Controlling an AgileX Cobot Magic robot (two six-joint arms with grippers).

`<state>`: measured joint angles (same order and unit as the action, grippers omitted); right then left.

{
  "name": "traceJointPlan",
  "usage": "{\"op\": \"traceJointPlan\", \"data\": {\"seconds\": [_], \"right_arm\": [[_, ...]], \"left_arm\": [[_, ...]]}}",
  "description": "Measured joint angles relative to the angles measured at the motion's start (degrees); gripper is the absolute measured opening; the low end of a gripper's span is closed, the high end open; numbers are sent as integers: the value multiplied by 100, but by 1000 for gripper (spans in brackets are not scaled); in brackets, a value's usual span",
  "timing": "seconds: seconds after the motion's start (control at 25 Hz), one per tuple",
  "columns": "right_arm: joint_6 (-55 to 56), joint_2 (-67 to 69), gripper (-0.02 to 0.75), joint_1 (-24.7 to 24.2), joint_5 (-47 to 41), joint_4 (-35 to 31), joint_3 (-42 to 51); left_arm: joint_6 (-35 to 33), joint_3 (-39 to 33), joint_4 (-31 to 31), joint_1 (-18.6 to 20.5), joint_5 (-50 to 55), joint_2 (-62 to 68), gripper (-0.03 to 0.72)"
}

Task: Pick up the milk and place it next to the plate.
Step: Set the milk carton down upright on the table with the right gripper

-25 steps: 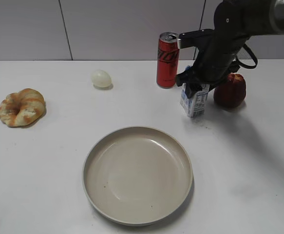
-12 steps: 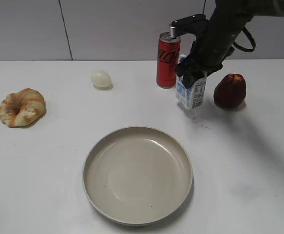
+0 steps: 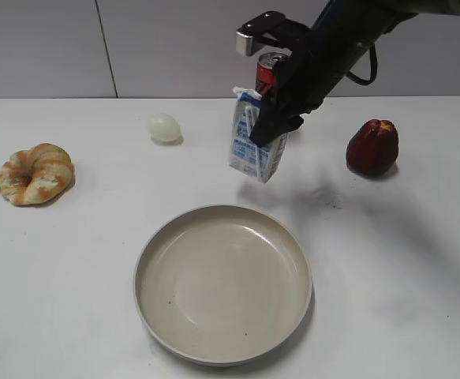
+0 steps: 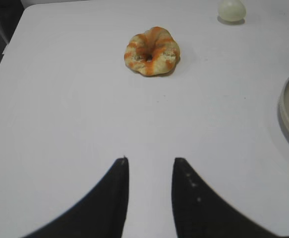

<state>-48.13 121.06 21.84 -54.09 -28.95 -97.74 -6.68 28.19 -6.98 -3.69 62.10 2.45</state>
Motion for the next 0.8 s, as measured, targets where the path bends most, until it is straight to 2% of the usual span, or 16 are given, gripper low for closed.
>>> {"op": "traceJointPlan", "data": {"seconds": [0.52,0.8], "right_arm": [[-1644,174,299,714,352,188,-5],[-2497,227,299,808,476,306,-5]], "left_arm": [[0,0,0,0,0,0,230],[0,0,0,0,0,0,230]]}}
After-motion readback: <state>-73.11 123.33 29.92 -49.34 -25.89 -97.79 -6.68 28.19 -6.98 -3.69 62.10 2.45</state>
